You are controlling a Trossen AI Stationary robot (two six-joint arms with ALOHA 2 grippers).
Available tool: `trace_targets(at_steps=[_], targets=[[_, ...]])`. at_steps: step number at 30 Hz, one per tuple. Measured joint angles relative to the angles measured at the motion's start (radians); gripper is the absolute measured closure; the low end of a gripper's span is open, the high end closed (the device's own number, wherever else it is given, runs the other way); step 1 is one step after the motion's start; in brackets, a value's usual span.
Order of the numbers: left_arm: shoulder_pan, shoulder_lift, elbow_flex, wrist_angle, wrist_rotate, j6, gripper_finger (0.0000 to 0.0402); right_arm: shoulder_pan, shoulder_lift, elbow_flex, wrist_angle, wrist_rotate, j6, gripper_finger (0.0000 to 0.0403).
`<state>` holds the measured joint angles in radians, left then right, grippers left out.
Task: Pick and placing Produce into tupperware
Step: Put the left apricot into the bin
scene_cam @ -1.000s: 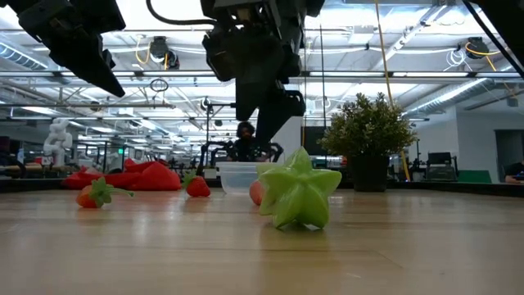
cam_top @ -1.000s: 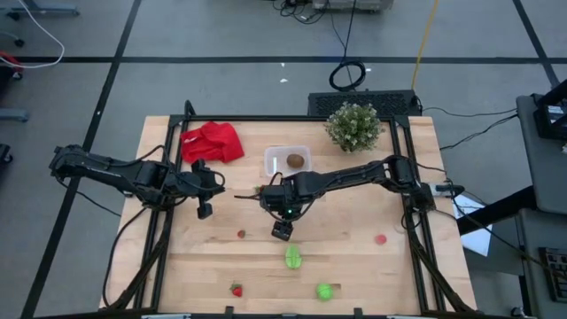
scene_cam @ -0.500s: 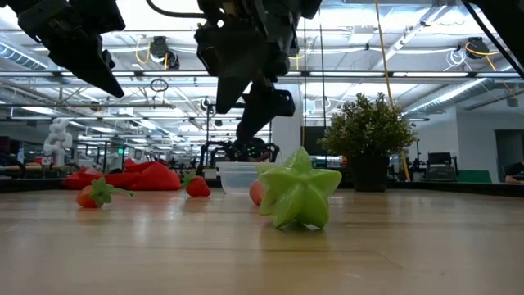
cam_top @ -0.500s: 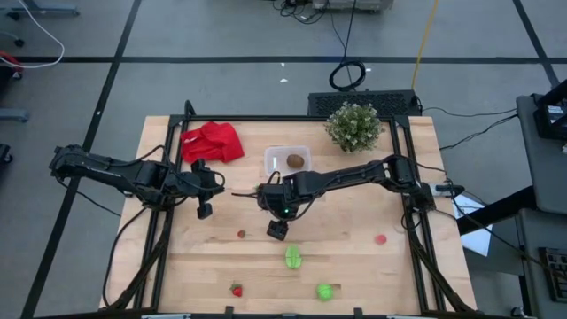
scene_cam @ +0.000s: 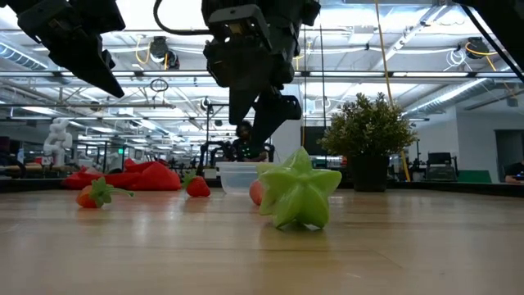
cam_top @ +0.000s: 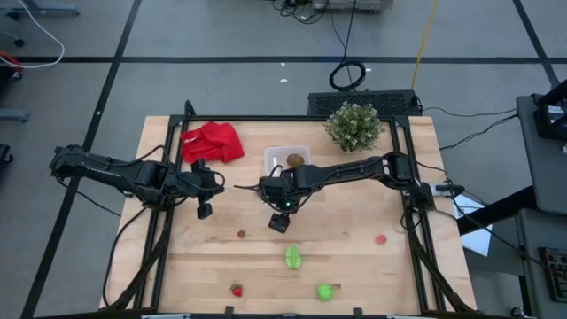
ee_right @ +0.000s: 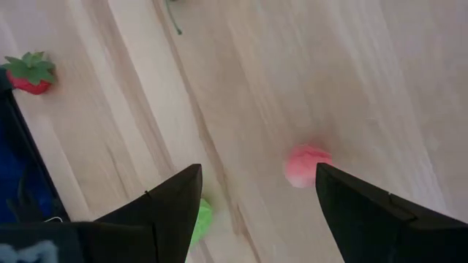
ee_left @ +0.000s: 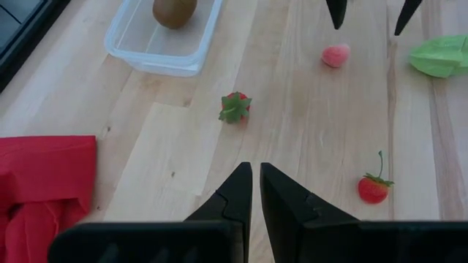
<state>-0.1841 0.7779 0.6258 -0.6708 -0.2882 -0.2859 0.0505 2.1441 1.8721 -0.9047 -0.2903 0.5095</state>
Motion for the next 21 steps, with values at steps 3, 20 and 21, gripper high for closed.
trace_targets(at_steps=[3, 20, 21], targets=[[0.0, 0.0, 0.0, 0.0, 0.0, 0.002, 0.0369, 0.001, 0.0, 0.0, -0.004, -0.002, 0.001, 0.0147], [0.0, 0.0, 0.0, -0.015, 0.0, -0.003, 0.0369, -0.003, 0.0, 0.0, -0.076, -0.024, -0.023, 0.0147], [0.0, 0.0, 0.0, -0.015, 0.0, -0.004, 0.0369, -0.003, 0.0, 0.0, -0.076, -0.023, -0.024, 0.0147]])
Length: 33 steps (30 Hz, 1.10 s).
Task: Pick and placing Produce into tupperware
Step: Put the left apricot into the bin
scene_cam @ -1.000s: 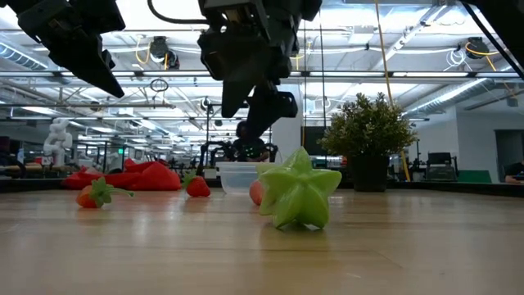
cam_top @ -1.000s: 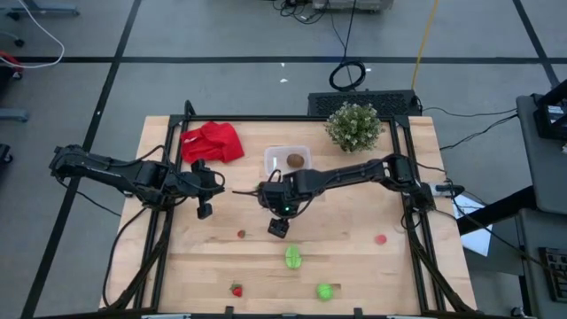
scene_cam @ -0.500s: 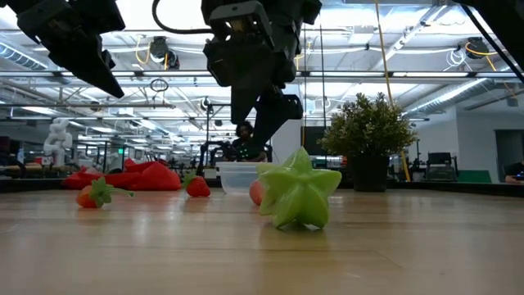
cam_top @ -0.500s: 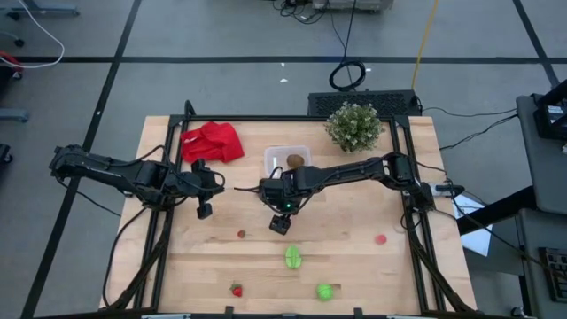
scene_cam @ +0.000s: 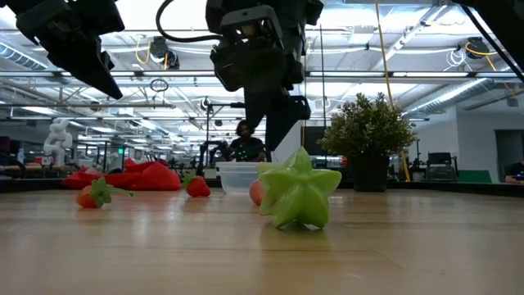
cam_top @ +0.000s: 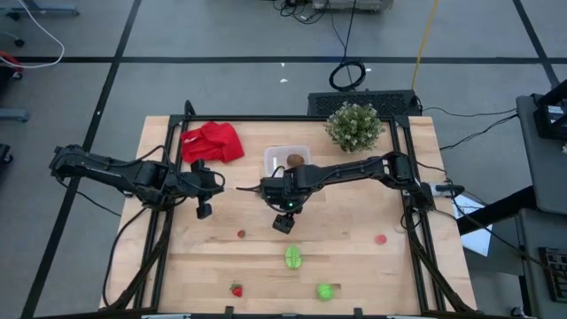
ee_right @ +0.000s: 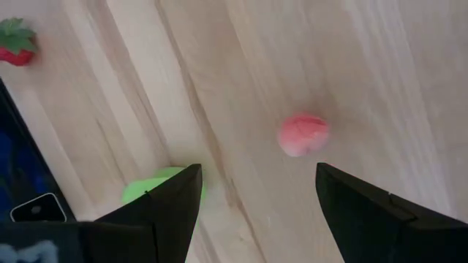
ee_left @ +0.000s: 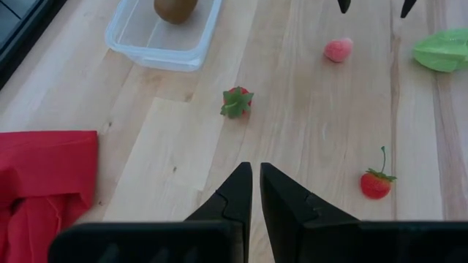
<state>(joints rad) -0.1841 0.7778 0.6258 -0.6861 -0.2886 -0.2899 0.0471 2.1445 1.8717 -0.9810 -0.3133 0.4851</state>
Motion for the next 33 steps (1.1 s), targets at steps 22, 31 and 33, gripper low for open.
trace_targets(at_steps=[22, 31, 33], targets=[[0.0, 0.0, 0.0, 0.001, 0.0, -0.001, 0.0369, 0.005, 0.002, -0.132, 0.124, 0.077, -0.001, 0.0147], [0.0, 0.0, 0.0, 0.001, 0.0, -0.002, 0.0369, 0.005, 0.002, -0.142, 0.195, 0.078, -0.011, 0.0147], [0.0, 0.0, 0.0, 0.001, 0.0, -0.003, 0.0369, 0.005, 0.002, -0.142, 0.196, 0.08, -0.014, 0.0147]])
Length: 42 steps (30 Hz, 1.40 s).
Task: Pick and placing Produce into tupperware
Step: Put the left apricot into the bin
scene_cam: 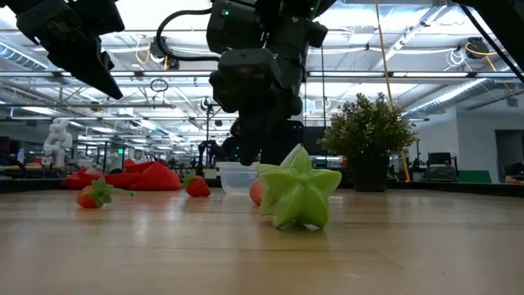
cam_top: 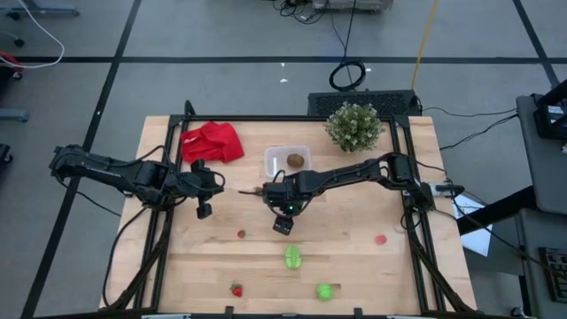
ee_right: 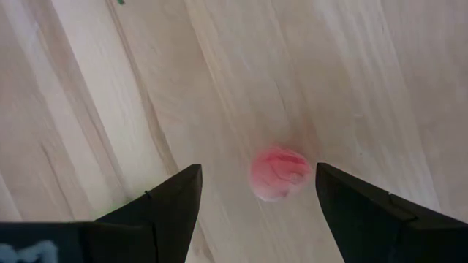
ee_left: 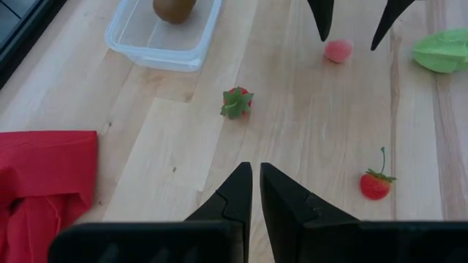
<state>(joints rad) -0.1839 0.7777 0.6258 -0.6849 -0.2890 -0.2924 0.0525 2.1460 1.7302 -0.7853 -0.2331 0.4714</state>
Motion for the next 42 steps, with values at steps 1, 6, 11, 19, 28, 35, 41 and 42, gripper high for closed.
trace_targets(at_steps=[1, 6, 11, 19, 28, 35, 41, 42], targets=[[0.0, 0.0, 0.0, 0.0, 0.0, 0.0, 0.0369, 0.0, 0.0, 0.0, 0.0, 0.0, -0.001, 0.0147], [0.0, 0.0, 0.0, 0.0, 0.0, 0.0, 0.0369, -0.001, 0.0, -0.02, 0.013, 0.001, 0.003, 0.0147], [0.0, 0.0, 0.0, 0.0, 0.0, 0.0, 0.0369, -0.007, 0.0, -0.07, 0.027, 0.002, 0.013, 0.0147], [0.0, 0.0, 0.0, 0.001, 0.0, 0.0, 0.0369, -0.01, 0.0, -0.094, 0.087, -0.001, 0.014, 0.0147], [0.0, 0.0, 0.0, 0.001, 0.0, 0.001, 0.0369, -0.01, 0.0, -0.095, 0.113, 0.002, 0.014, 0.0147], [0.0, 0.0, 0.0, 0.001, 0.0, 0.001, 0.0369, -0.013, 0.01, -0.095, 0.126, 0.003, 0.014, 0.0147], [0.0, 0.0, 0.0, 0.001, 0.0, 0.002, 0.0369, -0.015, 0.041, -0.09, 0.131, -0.005, 0.012, 0.0147], [0.0, 0.0, 0.0, 0.0, 0.0, 0.001, 0.0369, -0.014, 0.042, -0.09, 0.129, -0.005, 0.009, 0.0147]])
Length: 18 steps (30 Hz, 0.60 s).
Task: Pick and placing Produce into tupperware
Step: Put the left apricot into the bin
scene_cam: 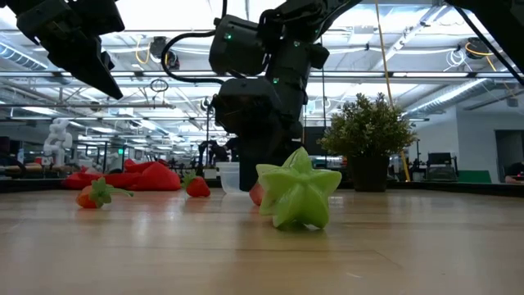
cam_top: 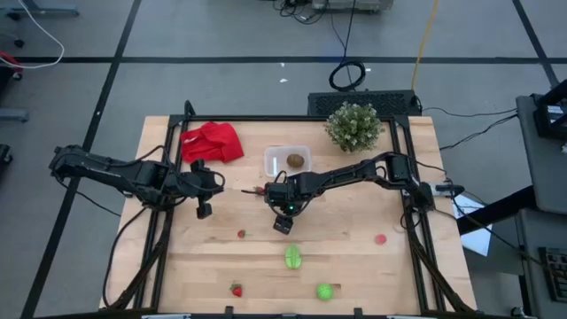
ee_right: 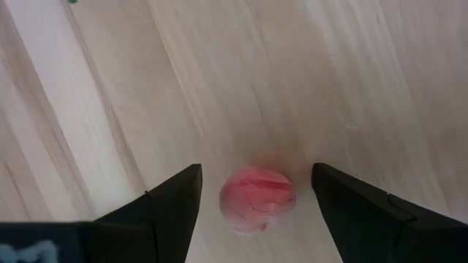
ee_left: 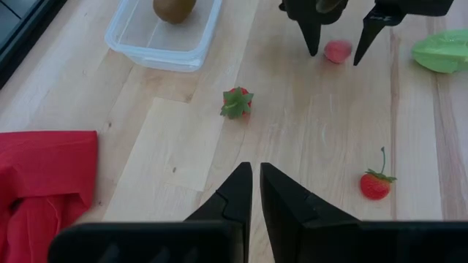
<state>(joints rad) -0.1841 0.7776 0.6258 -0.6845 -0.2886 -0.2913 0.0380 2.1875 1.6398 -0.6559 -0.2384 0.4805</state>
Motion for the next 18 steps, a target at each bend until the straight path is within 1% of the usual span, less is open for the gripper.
trace_targets(at_steps=[5, 11, 18], targets=[[0.0, 0.0, 0.0, 0.0, 0.0, 0.001, 0.0369, -0.003, 0.002, 0.0, -0.012, -0.001, -0.002, 0.0147], [0.0, 0.0, 0.0, 0.0, 0.0, 0.0, 0.0369, -0.003, 0.006, -0.001, -0.068, -0.02, 0.002, 0.0147], [0.0, 0.0, 0.0, 0.0, 0.0, 0.001, 0.0369, -0.001, 0.007, -0.002, -0.073, -0.022, 0.003, 0.0147]])
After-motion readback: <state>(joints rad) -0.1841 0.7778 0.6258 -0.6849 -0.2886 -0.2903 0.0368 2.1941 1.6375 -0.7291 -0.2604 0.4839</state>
